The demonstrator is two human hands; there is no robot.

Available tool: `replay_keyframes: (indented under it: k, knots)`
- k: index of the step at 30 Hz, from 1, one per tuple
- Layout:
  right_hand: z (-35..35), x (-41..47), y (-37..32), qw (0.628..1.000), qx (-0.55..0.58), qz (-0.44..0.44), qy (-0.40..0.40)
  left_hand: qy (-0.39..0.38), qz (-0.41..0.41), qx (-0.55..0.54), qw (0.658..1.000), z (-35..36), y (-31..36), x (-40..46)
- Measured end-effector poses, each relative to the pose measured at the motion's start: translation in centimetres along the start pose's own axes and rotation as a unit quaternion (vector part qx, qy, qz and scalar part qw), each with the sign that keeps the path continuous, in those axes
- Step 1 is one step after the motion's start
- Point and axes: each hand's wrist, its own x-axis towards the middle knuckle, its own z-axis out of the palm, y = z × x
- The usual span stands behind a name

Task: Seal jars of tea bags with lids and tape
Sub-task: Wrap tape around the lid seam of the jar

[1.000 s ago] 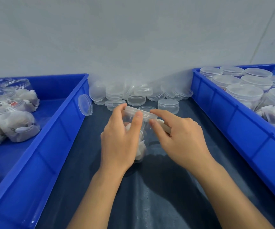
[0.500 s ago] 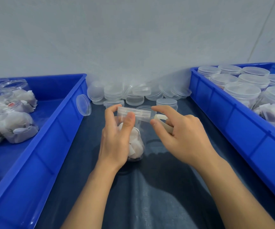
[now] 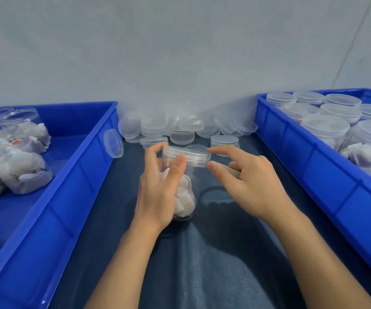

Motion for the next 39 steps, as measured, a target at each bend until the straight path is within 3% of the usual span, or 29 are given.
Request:
replay_keyframes:
  k: [7,13,16,19,22,39]
  knots:
    - [0.1,0.1,0.0,0.997,0.075,0.022,-0.021,-0.024,-0.024,-0.072,0.997,0.2,-0.3,0.0]
    - [-0.3,0.2,-0.3,0.982,0.164,0.047,-0.083,-0.053,-0.11,-0.198,0.973,1.0,-0.4,-0.4]
    - [-0.3,0.2,-0.4,0.981,0.17,0.052,-0.07,-0.042,-0.108,-0.159,0.98,1.2,-0.2,-0.3]
    - [-0.1,0.1,-0.4,0.984,0.163,0.055,-0.053,-0.003,-0.051,-0.022,0.998,1.4,0.5,-0.4]
    - [0.2,0.1,-0.6,0.988,0.146,0.047,-0.034,0.041,-0.033,0.078,0.996,1.6,1.5,-0.9]
    - [-1.0,-0.2,-0.3,0.996,0.088,0.012,-0.028,0.018,-0.083,-0.054,0.995,1.2,1.5,-0.4]
